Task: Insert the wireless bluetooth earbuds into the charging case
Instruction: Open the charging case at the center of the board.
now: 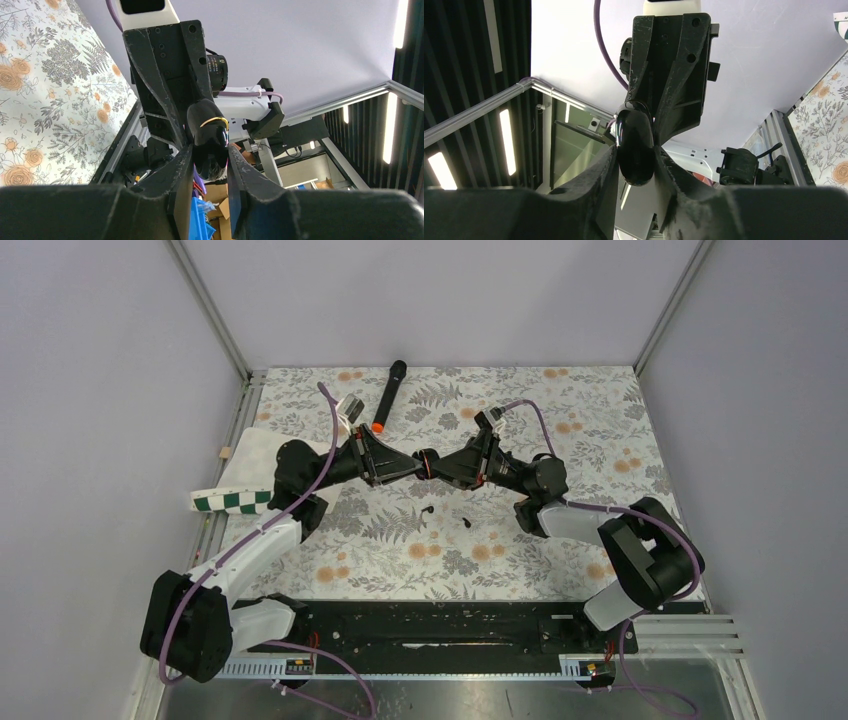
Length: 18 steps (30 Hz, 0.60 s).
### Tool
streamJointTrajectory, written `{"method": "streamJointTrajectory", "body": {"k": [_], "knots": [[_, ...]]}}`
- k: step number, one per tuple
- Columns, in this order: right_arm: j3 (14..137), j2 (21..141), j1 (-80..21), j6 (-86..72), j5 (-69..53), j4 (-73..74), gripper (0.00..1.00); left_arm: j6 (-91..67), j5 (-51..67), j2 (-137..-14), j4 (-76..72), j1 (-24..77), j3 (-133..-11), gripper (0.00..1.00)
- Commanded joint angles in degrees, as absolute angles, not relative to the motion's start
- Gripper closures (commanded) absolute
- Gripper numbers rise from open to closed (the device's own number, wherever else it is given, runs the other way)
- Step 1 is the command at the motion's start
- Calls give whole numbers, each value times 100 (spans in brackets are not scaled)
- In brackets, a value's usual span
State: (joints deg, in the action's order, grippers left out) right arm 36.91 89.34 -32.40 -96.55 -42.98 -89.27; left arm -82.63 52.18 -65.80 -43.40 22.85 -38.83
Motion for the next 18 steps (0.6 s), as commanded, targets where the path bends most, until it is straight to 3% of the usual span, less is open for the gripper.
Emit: {"method": "streamJointTrajectory", "body": {"k": [1, 6, 18], "knots": [[3701, 9140, -3252, -9282, -4307, -8451, 62, -8648, 5524, -6227, -5469, 2335, -4055, 100], [3678, 9034, -3233, -9169, -4281, -8306, 47, -8663, 5553, -6176, -5465, 2295, -4013, 100], [3705, 8687, -3219, -8865, -4289, -7834, 36, -8529, 5613, -6086, -5225, 2237, -3965, 100]]}}
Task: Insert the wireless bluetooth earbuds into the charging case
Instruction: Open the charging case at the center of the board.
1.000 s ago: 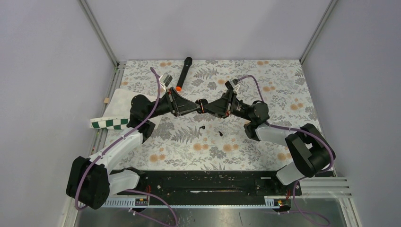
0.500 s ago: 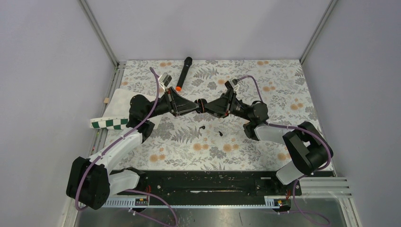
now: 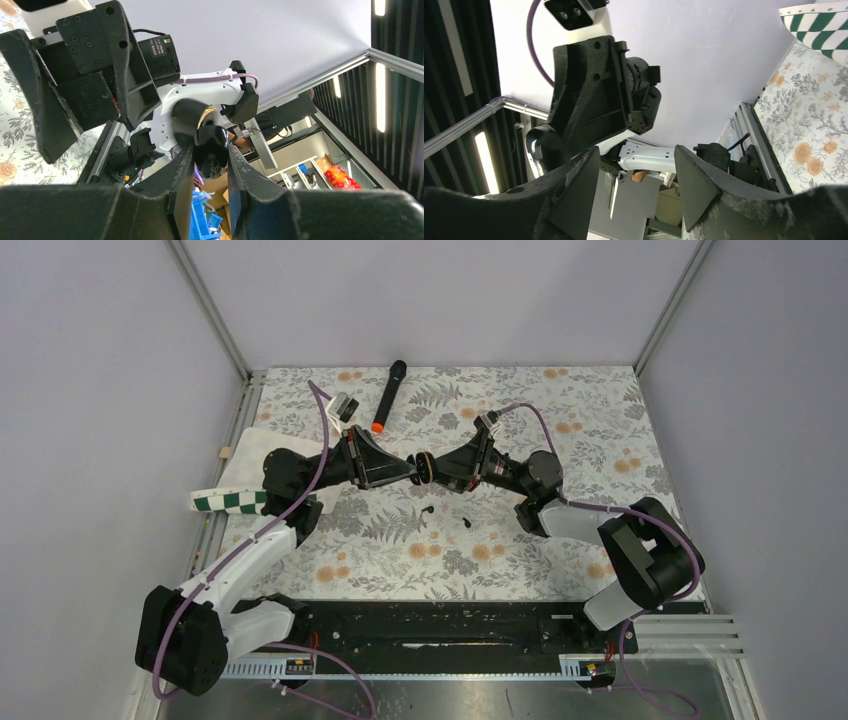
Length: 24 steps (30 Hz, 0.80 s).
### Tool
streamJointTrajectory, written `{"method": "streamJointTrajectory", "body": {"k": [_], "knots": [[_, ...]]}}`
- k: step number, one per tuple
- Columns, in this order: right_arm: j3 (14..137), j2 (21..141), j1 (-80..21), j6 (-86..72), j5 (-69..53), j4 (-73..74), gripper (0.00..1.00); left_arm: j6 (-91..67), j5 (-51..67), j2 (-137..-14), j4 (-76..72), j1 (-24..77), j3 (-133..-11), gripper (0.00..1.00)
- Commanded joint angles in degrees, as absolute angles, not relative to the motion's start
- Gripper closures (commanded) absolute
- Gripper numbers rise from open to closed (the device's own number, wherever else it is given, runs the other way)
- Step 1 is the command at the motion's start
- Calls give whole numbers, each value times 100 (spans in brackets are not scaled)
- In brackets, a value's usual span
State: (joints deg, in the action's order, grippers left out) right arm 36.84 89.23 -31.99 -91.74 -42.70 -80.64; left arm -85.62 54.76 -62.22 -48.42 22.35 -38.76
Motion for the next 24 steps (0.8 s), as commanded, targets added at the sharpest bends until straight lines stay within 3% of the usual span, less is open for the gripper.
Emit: {"method": "streamJointTrajectory", "body": {"k": [1, 5, 9, 15, 24], "knots": [[3706, 8601, -3213, -8777, -4290, -7694, 35, -8497, 5619, -6087, -5167, 2229, -3945, 100], [3713, 7972, -3182, -7921, -4262, -6332, 33, -8379, 5659, -6032, -4969, 2157, -3911, 100], [3942, 7184, -3182, -6392, -3915, -3544, 28, -8121, 5714, -5933, -4538, 2054, -3982, 100], [4681, 6276, -3190, -3921, -2153, 632, 25, -7476, 5733, -5835, -3578, 1959, -4082, 100], [4372, 5600, -3842, -3265, 654, 2385, 28, -6220, 5528, -5979, -1373, 1941, -4281, 100]]}}
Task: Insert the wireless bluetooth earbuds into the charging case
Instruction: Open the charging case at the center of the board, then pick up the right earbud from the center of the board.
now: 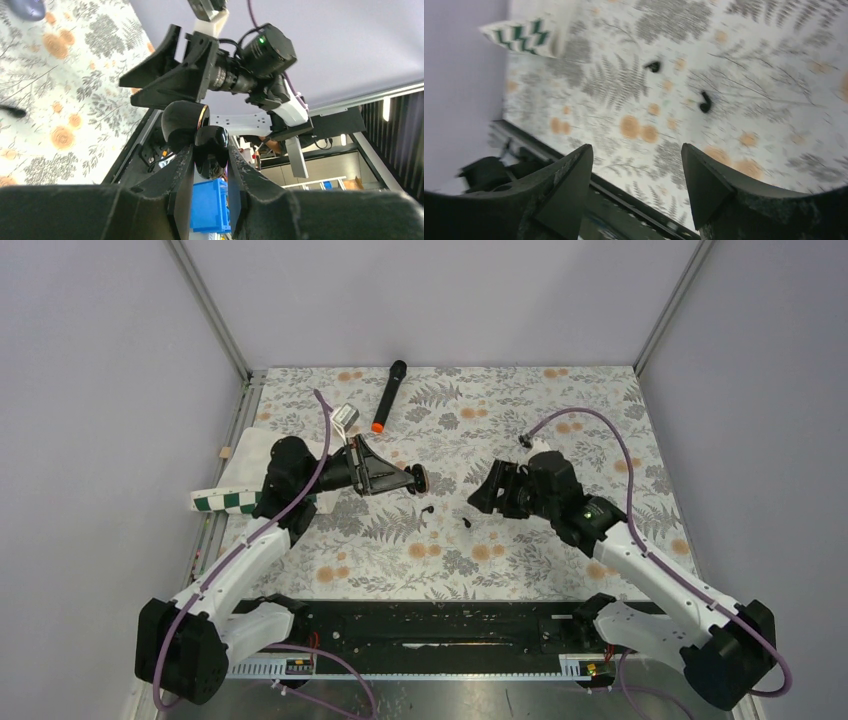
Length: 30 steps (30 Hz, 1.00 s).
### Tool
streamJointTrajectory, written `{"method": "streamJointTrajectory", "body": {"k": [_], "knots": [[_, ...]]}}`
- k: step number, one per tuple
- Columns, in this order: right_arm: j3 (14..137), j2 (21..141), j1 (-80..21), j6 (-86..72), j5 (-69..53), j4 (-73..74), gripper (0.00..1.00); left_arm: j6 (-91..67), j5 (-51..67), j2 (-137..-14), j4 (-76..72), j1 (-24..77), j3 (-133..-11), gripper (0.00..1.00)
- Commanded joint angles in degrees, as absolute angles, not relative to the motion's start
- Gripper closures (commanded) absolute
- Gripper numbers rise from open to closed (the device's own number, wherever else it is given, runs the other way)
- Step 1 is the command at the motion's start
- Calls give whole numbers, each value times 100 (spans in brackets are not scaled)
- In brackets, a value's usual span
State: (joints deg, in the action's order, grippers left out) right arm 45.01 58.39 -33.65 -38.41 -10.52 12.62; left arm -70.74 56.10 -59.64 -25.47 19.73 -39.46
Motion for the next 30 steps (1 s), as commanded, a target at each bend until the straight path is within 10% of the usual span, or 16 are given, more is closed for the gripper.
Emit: {"method": "streamJointTrajectory", "body": {"k": [1, 7, 14, 30], "knots": [[4308, 5587, -4010, -3268, 922, 2444, 28, -6015, 5502, -6020, -1008, 1937, -4329, 100], [4198, 6032, -4536, -3504, 1649, 2770, 27, -5240, 5596, -6259, 227, 1939, -4284, 100], [4119, 6840, -4570, -3355, 893, 2075, 64, -3706, 5456, -6400, 1890, 1938, -4547, 100], [5226, 9024, -4570, -3211, 819, 1540, 52, -4027, 5447, -6207, 1435, 1939, -4445, 100]]}}
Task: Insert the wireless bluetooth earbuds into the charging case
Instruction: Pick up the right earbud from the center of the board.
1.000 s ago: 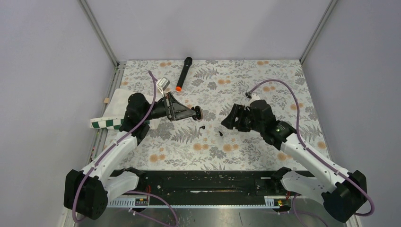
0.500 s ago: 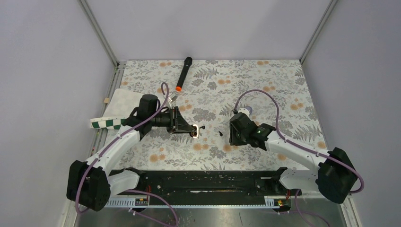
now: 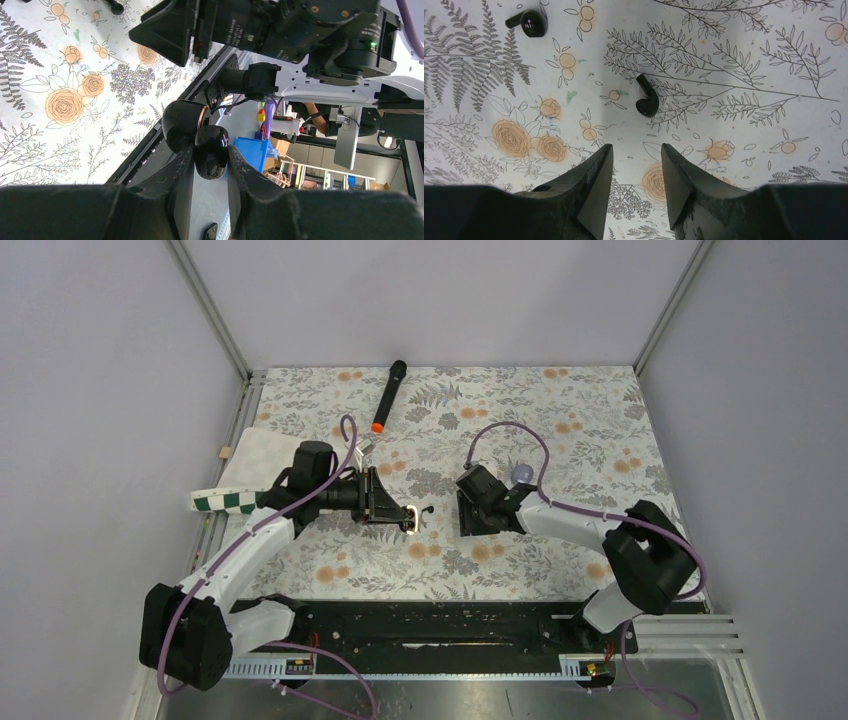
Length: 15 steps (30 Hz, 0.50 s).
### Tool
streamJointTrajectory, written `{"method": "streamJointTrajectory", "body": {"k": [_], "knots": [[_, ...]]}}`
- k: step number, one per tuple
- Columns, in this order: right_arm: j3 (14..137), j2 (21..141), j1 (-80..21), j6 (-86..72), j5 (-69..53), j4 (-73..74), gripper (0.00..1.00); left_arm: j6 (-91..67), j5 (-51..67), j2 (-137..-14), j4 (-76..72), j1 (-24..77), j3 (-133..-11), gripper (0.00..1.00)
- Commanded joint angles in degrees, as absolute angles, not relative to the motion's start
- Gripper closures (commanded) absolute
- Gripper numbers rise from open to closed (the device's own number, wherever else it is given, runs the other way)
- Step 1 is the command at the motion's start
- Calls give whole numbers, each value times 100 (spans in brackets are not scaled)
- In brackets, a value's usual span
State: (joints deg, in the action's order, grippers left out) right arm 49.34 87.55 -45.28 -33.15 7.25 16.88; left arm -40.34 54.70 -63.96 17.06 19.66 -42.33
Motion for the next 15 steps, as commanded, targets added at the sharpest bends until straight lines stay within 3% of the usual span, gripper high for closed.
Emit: {"method": "streamJointTrajectory", "body": {"k": [1, 15], "knots": [[5279, 9099, -4570, -3188, 869, 1545, 53, -4033, 5447, -6202, 1424, 1942, -4433, 100], [5667, 9822, -4563, -2722, 1397, 1630, 60, -3943, 5672, -6209, 1409, 1942, -4411, 100]]}}
